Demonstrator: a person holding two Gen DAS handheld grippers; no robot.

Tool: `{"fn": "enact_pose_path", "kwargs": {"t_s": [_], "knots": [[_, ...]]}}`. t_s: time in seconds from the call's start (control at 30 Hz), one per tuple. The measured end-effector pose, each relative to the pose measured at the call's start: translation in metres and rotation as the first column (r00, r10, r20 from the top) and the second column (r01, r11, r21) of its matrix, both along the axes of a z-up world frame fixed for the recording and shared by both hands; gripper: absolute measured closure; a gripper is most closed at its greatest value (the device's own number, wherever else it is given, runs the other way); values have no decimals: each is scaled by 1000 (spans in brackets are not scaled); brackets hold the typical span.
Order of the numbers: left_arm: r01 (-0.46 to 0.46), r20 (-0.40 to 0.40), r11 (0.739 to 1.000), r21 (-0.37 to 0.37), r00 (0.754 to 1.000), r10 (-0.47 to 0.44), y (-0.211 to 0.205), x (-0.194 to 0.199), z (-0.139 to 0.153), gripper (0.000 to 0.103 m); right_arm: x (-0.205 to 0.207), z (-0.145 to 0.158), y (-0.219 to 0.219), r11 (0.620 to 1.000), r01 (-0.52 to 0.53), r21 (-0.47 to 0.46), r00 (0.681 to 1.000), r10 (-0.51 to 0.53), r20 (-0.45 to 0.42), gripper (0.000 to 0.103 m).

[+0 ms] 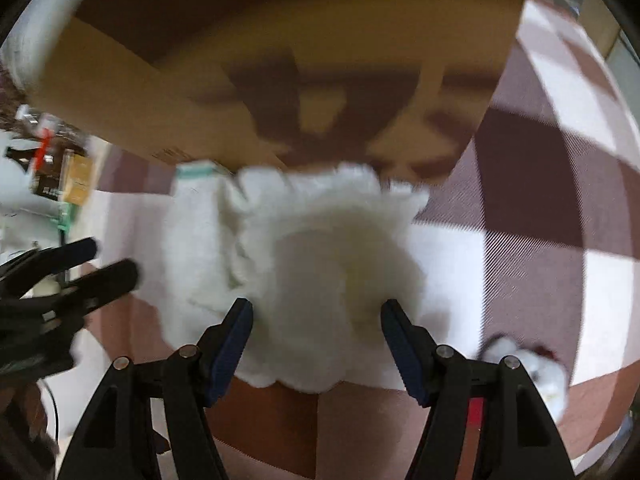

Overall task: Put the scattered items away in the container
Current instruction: 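Reach left tool to white medicine box while right tool reaches white towel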

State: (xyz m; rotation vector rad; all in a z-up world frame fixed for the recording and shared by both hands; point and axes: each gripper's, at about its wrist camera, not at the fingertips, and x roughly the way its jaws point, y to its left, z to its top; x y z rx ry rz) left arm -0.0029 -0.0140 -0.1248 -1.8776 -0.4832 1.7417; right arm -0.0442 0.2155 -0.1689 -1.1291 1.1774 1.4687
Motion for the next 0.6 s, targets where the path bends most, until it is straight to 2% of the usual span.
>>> {"fn": "enact_pose_path", "kwargs": {"t_s": [0.1, 0.17, 0.23, 0.3, 0.4, 0.47, 0.6], "knots": [[0, 11, 1000, -4, 1000, 0, 4, 0, -5, 22, 2, -6, -1, 1000, 14, 1, 1000, -14, -2, 38], [5, 8, 1000, -4, 1000, -5, 9, -1, -6, 22, 5, -3, -5, 1000, -2, 12, 999, 2, 37, 61], [11, 2, 1000, -3, 1000, -11, 18, -4, -7, 22, 11, -1, -10, 1000, -9, 6, 999, 9, 50, 69], [-128, 37, 992, -20, 991, 129, 24, 1, -5, 22, 18, -1, -14, 1000, 2, -7, 998, -1, 64, 72], [-115, 19, 993, -32, 993, 116, 37, -4, -6, 22, 24, 1, -26, 1000, -5, -28, 995, 7, 99, 77], [-109, 11, 993, -46, 994, 110, 45, -7, -8, 22, 25, -2, -39, 998, -16, -66, 991, 25, 133, 88], [-113, 0, 991, -74, 994, 113, 55, -10, -13, 22, 25, -2, -61, 996, -39, -81, 986, 51, 160, 89]]}}
